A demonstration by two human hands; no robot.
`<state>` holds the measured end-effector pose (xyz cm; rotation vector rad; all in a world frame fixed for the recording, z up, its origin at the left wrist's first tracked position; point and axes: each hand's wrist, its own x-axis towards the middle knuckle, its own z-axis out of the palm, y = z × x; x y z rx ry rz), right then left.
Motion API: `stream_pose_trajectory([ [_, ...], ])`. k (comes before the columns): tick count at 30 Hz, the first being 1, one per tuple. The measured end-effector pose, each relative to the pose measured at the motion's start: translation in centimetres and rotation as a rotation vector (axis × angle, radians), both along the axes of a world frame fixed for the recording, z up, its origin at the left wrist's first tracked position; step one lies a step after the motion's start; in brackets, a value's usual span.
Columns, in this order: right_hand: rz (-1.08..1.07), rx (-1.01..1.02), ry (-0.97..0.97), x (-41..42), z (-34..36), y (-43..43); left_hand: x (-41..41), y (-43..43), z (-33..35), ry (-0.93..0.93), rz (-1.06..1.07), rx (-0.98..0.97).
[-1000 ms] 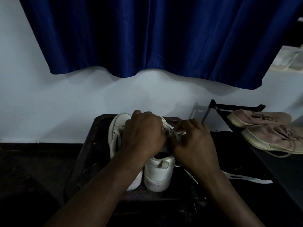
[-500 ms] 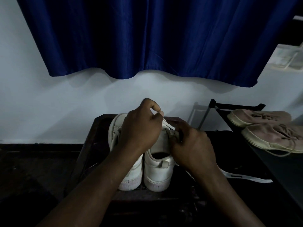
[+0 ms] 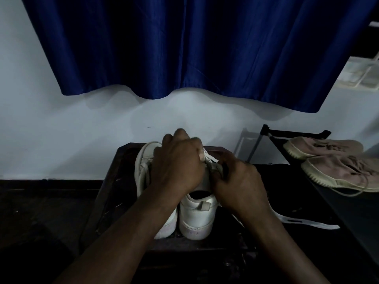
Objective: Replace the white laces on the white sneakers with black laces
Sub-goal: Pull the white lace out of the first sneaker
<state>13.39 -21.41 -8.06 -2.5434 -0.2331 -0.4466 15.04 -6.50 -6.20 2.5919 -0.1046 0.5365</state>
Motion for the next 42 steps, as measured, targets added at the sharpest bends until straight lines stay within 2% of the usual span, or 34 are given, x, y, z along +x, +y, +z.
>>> stream_pose_trajectory([
  [1, 0.006, -0.008, -0.001, 0.0, 0.0, 0.0, 0.1, 0.1, 0.0, -0.078, -0.014, -0.081],
  [3, 0.001, -0.024, 0.007, 0.1, -0.1, 0.0, 0.2, 0.4, 0.2, -0.185, -0.049, -0.381],
  [6, -0.013, -0.043, 0.017, 0.3, -0.2, 0.0, -0.1, 0.7, 0.9, -0.049, -0.143, -0.872],
  [7, -0.016, -0.048, 0.022, 0.3, -0.2, 0.0, -0.1, 0.8, 1.0, 0.0, -0.176, -0.967],
  [8, -0.026, -0.052, 0.028, 0.3, -0.2, -0.1, -0.1, 0.9, 1.1, 0.01, -0.185, -0.98],
  [10, -0.044, -0.057, 0.045, 0.3, -0.1, -0.2, 0.1, 1.2, 1.0, -0.018, -0.144, -0.776],
  [14, -0.039, -0.046, 0.059, 0.4, -0.1, 0.0, 0.3, 1.1, 0.4, 0.02, -0.121, -0.14],
  [17, -0.039, -0.031, 0.047, 0.4, -0.2, 0.1, 0.3, 1.0, -0.1, 0.106, -0.094, 0.048],
  [21, -0.048, -0.039, 0.052, 0.3, -0.1, 0.0, 0.3, 0.8, -0.1, 0.144, -0.042, 0.09],
  [24, -0.047, -0.035, 0.052, 0.1, 0.2, 0.1, 0.3, 0.3, -0.1, 0.028, -0.046, 0.001],
  [27, -0.041, -0.063, 0.044, 0.1, 0.3, 0.1, 0.6, 0.7, 0.0, -0.14, -0.016, -0.274],
  [29, -0.04, -0.071, 0.03, 0.1, 0.2, 0.1, 0.6, 1.0, 0.4, -0.167, -0.003, -0.518],
  [31, -0.044, -0.065, 0.033, 0.1, 0.2, 0.1, 0.5, 1.2, 0.6, -0.102, -0.044, -0.774],
  [33, -0.041, -0.053, 0.036, 0.1, 0.2, 0.2, 0.3, 1.0, 0.7, -0.014, -0.109, -0.931],
  [34, -0.04, -0.048, 0.037, 0.2, 0.1, 0.2, 0.3, 1.0, 0.8, -0.003, -0.123, -0.921],
  [36, -0.045, -0.046, 0.039, 0.2, 0.2, 0.1, 0.3, 1.0, 0.8, -0.024, -0.098, -0.769],
  [38, -0.051, -0.048, 0.047, 0.2, 0.2, 0.2, 0.2, 1.1, 1.0, 0.005, -0.064, -0.524],
  [40, -0.044, -0.036, 0.062, 0.1, 0.3, 0.2, 0.1, 1.1, 0.8, 0.098, -0.061, -0.195],
  [42, -0.042, -0.039, 0.063, 0.1, 0.2, 0.3, 0.0, 1.1, 0.4, 0.173, -0.048, -0.023],
])
